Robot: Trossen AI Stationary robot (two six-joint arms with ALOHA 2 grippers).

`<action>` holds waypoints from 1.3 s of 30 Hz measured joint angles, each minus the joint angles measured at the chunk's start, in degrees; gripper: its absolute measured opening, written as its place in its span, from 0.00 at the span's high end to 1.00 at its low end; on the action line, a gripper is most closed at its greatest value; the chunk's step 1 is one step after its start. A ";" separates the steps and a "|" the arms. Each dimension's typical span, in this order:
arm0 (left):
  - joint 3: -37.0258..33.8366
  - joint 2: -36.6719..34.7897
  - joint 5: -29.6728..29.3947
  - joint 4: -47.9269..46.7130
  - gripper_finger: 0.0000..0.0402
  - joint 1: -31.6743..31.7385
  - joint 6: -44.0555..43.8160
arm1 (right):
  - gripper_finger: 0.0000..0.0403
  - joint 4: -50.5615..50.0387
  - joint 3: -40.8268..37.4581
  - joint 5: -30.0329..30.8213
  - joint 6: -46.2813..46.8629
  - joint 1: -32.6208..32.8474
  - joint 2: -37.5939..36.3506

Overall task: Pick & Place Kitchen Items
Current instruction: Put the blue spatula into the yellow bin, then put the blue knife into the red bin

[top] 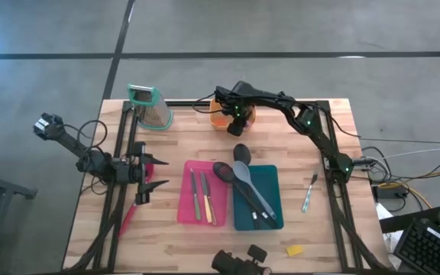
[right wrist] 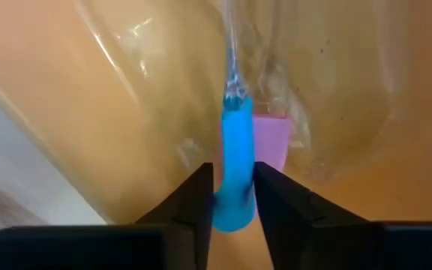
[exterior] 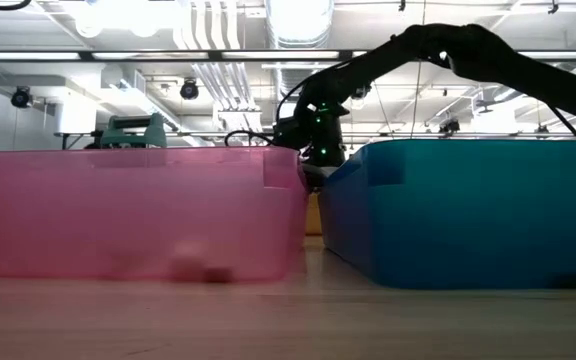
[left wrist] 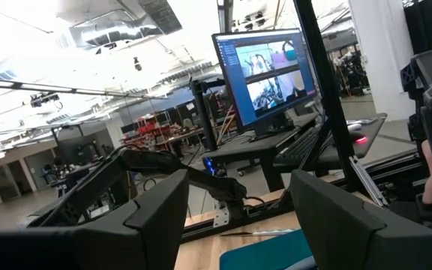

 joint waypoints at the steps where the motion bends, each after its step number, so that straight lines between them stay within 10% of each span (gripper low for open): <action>1: 0.00 0.00 -0.01 0.00 0.41 0.00 -0.01 | 0.77 0.00 0.12 0.01 -0.02 0.00 -0.01; 22: -0.04 0.00 -0.02 0.00 0.41 0.00 -0.04 | 0.51 0.50 0.30 2.94 1.22 -0.02 -8.12; 39: -0.09 0.00 -0.17 -0.04 0.41 0.00 -0.06 | 0.64 -2.76 0.28 3.56 8.95 5.93 -27.06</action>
